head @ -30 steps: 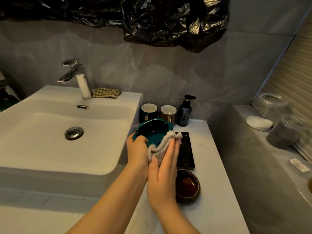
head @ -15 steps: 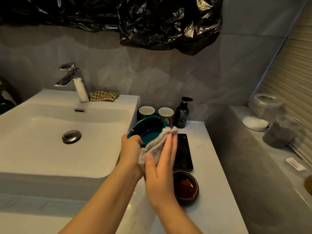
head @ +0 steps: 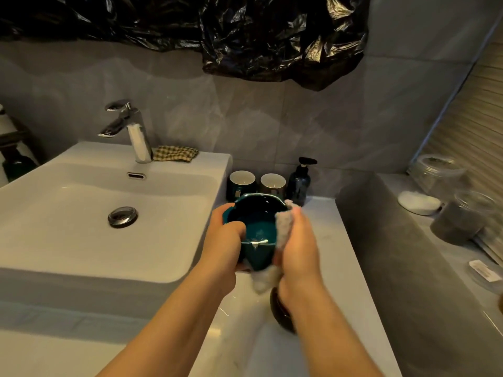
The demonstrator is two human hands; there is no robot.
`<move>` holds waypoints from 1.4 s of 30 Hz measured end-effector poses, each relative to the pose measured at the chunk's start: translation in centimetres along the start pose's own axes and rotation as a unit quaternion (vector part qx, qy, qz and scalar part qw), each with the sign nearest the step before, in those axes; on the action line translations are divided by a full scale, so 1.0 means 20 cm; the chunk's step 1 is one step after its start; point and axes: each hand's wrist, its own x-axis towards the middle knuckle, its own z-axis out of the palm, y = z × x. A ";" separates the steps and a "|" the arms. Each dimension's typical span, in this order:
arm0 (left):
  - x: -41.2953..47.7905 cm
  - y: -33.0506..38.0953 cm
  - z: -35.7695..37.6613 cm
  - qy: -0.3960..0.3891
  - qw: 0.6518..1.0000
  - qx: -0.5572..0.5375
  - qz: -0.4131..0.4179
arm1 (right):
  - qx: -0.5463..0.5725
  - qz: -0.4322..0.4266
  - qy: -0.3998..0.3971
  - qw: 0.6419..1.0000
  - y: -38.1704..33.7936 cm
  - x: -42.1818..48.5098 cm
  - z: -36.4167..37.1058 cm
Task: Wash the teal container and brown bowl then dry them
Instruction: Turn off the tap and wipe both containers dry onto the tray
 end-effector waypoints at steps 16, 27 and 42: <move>0.00 0.04 -0.08 -0.106 0.985 0.132 -0.039 | -0.078 0.144 0.011 0.986 -0.02 -0.01 -0.09; -0.04 -0.03 -0.01 -0.042 0.996 -0.074 0.012 | -0.043 -0.006 0.145 0.989 0.01 -0.04 0.00; 0.04 0.05 -0.06 -0.030 0.999 0.038 -0.007 | -0.091 0.009 -0.045 0.995 0.03 -0.06 -0.03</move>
